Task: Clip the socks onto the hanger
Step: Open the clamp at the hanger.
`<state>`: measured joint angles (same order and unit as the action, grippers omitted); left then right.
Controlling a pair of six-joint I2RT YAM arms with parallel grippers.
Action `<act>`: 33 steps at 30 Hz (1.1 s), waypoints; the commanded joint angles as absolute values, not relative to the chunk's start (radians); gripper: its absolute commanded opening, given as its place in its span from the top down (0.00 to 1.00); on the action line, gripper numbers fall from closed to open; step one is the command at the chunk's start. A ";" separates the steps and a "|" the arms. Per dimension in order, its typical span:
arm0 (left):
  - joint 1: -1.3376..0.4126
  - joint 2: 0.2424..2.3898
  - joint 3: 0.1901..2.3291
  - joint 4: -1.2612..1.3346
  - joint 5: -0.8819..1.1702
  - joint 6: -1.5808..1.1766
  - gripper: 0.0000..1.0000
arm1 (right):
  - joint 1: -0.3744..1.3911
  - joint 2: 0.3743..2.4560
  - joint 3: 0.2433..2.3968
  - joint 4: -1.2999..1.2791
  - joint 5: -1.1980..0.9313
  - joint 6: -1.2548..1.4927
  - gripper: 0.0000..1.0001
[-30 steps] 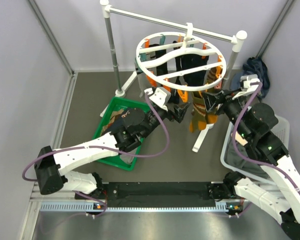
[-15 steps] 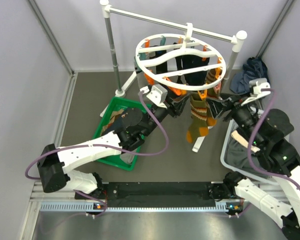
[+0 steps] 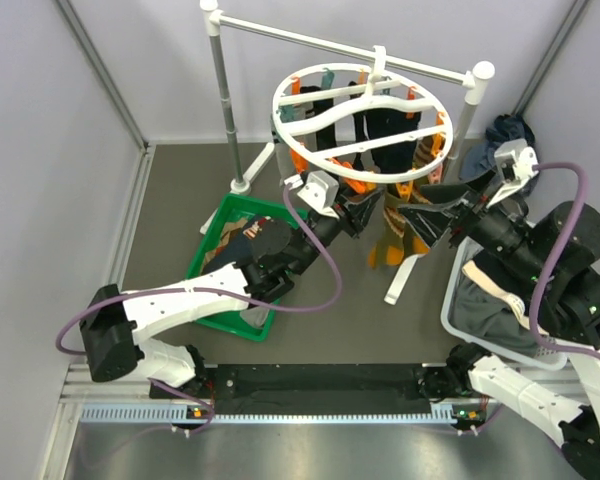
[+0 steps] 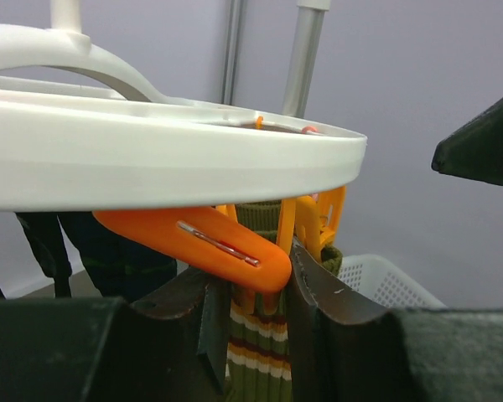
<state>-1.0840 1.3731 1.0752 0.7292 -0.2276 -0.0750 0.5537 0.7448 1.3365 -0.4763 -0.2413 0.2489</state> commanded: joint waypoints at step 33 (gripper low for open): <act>-1.275 1.568 1.207 0.713 -0.492 0.103 0.76 | 0.551 0.753 1.161 -0.304 -0.054 0.431 0.55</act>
<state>-1.2446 1.5490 1.1770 0.7250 -0.5335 0.0818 0.5533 0.7609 1.1728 -0.4263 -0.0818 0.3912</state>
